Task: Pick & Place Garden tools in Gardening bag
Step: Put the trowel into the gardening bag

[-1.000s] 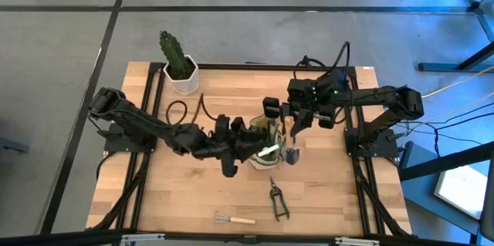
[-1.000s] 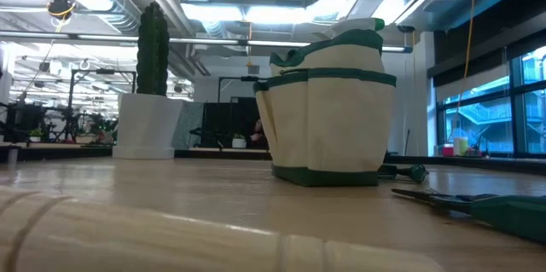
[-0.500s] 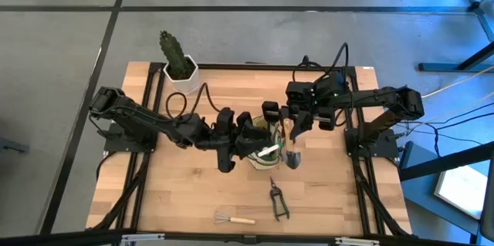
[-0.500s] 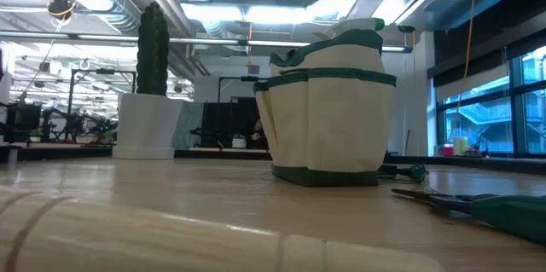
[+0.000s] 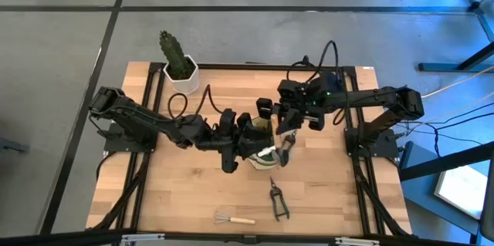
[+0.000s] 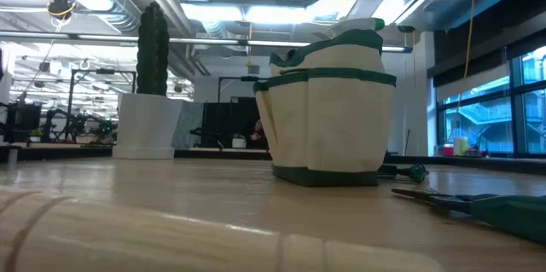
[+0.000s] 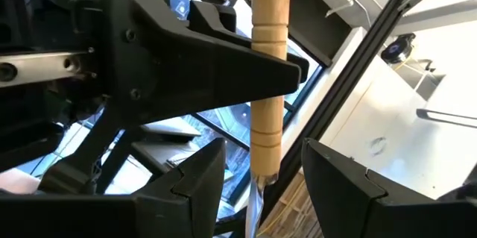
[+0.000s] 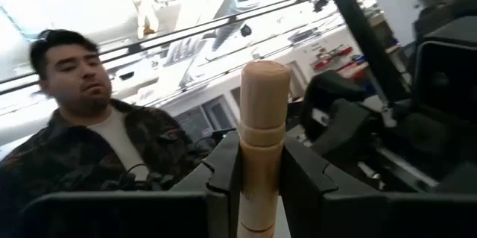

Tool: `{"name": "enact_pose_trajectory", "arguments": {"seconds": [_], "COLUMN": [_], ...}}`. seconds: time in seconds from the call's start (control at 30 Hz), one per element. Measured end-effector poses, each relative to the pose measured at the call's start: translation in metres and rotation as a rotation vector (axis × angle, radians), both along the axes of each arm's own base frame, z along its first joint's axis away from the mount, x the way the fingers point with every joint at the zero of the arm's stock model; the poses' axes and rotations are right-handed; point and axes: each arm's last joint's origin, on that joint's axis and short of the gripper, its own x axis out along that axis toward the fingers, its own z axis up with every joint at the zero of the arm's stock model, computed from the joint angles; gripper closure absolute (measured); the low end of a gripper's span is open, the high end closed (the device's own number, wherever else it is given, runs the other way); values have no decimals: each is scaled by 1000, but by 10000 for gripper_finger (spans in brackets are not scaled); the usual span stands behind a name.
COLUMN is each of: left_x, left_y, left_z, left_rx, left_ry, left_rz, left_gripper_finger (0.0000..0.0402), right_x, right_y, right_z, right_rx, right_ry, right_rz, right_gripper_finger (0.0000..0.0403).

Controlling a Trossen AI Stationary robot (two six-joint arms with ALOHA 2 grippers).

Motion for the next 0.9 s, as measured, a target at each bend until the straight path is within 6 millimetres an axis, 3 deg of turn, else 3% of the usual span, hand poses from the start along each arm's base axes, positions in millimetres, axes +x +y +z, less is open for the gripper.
{"name": "enact_pose_trajectory", "arguments": {"seconds": [0.53, 0.9], "left_x": [4, 4], "left_y": [16, 16], "left_z": [2, 2], "left_rx": [6, -3], "left_ry": [-22, -25], "left_rz": [-17, -16], "left_gripper_finger": [229, 229], "right_x": [1, 1], "right_y": [0, -1], "right_z": [0, 0], "right_rx": [8, 13], "right_ry": [-7, -3], "right_rz": [-25, -32], "right_gripper_finger": [336, 336]}}
